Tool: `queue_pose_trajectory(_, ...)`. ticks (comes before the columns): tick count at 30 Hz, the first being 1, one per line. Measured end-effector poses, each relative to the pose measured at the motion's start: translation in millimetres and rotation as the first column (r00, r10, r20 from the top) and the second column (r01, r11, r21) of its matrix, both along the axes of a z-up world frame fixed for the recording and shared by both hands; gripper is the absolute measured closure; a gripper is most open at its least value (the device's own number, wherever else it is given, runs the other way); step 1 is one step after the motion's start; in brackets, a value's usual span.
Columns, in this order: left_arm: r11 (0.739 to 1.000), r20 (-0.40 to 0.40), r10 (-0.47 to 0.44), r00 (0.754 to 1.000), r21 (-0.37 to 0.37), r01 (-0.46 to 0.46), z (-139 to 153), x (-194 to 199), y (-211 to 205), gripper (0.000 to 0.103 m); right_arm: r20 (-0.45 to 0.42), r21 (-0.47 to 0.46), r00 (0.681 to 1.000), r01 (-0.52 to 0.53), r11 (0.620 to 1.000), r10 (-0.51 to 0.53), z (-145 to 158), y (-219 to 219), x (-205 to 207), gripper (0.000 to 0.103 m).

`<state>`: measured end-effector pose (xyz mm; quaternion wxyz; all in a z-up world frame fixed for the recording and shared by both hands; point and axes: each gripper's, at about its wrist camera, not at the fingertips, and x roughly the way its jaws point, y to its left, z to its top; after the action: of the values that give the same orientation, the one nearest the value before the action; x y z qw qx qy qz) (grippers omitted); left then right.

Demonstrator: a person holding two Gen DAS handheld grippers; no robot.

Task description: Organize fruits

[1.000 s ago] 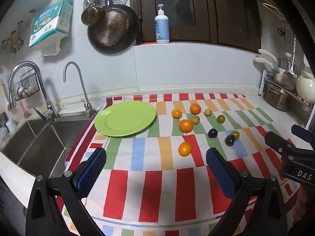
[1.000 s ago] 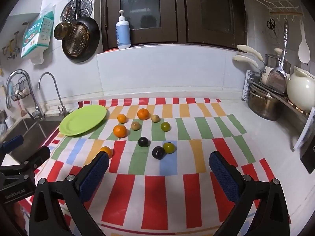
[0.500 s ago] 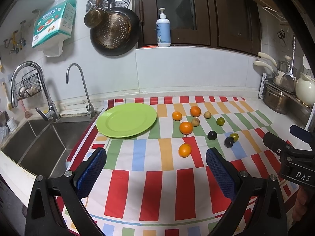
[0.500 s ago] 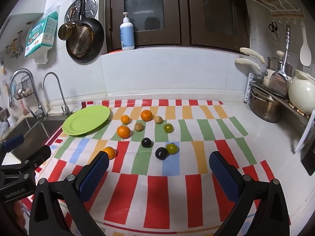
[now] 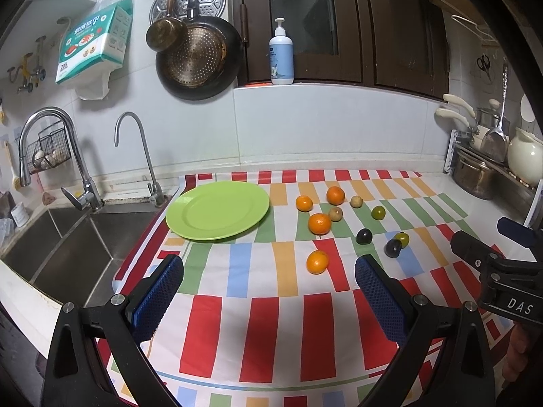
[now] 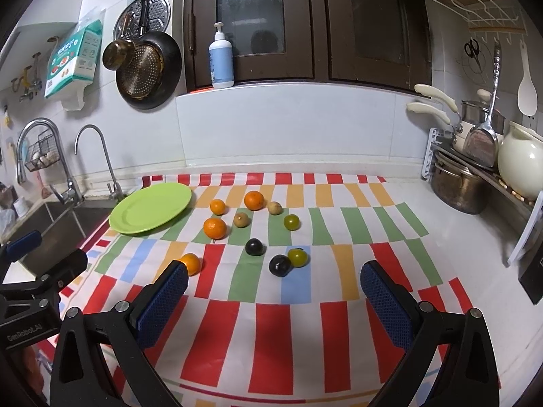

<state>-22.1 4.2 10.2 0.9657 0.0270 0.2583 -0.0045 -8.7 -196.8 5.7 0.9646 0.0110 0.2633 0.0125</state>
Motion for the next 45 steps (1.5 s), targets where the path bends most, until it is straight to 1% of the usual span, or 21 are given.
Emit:
queue_pose_trajectory(33,1.0,0.0,-0.013,1.0,-0.006,0.013,-1.1,3.8,-4.7,0.0,-0.008,-0.002,1.0,0.002,1.0,-0.002,-1.3,-2.0,0.7,0.001)
queue_pose_trajectory(45,0.999,-0.021,-0.036,0.999,-0.029,0.035,-11.1,16.4,-4.0,0.0,-0.031,-0.025,0.999,0.006,1.0,-0.007,-4.4,0.9,9.1,0.001)
